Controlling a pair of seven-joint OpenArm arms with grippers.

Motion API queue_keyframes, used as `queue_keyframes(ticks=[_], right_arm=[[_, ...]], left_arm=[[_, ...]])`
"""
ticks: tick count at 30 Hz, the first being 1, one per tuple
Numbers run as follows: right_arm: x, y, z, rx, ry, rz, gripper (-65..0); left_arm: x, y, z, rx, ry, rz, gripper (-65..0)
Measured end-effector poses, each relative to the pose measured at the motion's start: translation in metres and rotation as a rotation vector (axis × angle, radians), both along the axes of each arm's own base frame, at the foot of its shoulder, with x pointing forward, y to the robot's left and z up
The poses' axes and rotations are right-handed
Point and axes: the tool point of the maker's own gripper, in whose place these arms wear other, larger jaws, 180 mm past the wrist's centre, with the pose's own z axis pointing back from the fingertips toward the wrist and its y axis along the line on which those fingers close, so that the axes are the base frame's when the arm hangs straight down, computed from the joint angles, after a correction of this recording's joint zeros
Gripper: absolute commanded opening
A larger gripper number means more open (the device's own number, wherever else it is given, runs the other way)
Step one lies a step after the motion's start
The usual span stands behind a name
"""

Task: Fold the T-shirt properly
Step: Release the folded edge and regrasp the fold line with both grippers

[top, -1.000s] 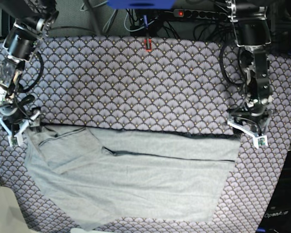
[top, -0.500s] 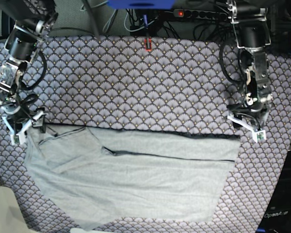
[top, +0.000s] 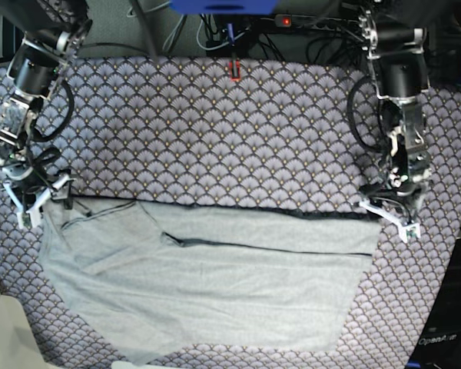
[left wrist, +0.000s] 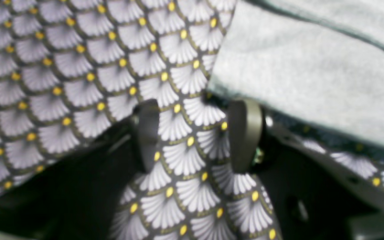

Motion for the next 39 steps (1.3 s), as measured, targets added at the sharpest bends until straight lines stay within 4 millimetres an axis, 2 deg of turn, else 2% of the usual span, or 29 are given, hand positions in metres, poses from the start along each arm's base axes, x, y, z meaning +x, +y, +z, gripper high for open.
queue_keyframes(ticks=[2, 7, 10, 19, 24, 29, 39], right_arm=[[-0.004, 0.0, -0.003, 0.001, 0.009, 0.0, -21.5], [-0.007, 0.0, -0.007, -0.002, 0.023, 0.0, -21.5], [-0.008, 0.0, -0.007, -0.002, 0.023, 0.0, -21.5], [-0.007, 0.001, -0.007, -0.002, 0.024, 0.004, -21.5], [-0.007, 0.001, -0.007, -0.003, 0.025, 0.005, -21.5], [-0.007, 0.001, -0.007, -0.003, 0.024, 0.005, -21.5], [-0.006, 0.001, -0.007, -0.003, 0.022, 0.005, -21.5]], left_arm=[[0.003, 0.0, -0.004, -0.008, 0.014, 0.005, -32.2], [0.02, -0.001, 0.01, -0.011, -0.02, 0.009, -32.2], [0.024, -0.001, 0.013, -0.01, -0.03, 0.007, -32.2], [0.027, -0.004, 0.017, -0.014, -0.042, -0.005, -32.2], [0.036, -0.025, 0.023, -0.031, -0.095, -0.14, -32.2], [0.036, -0.037, 0.018, -0.051, -0.1, -0.143, -32.2], [0.036, -0.035, 0.018, -0.05, -0.099, -0.136, -32.2]])
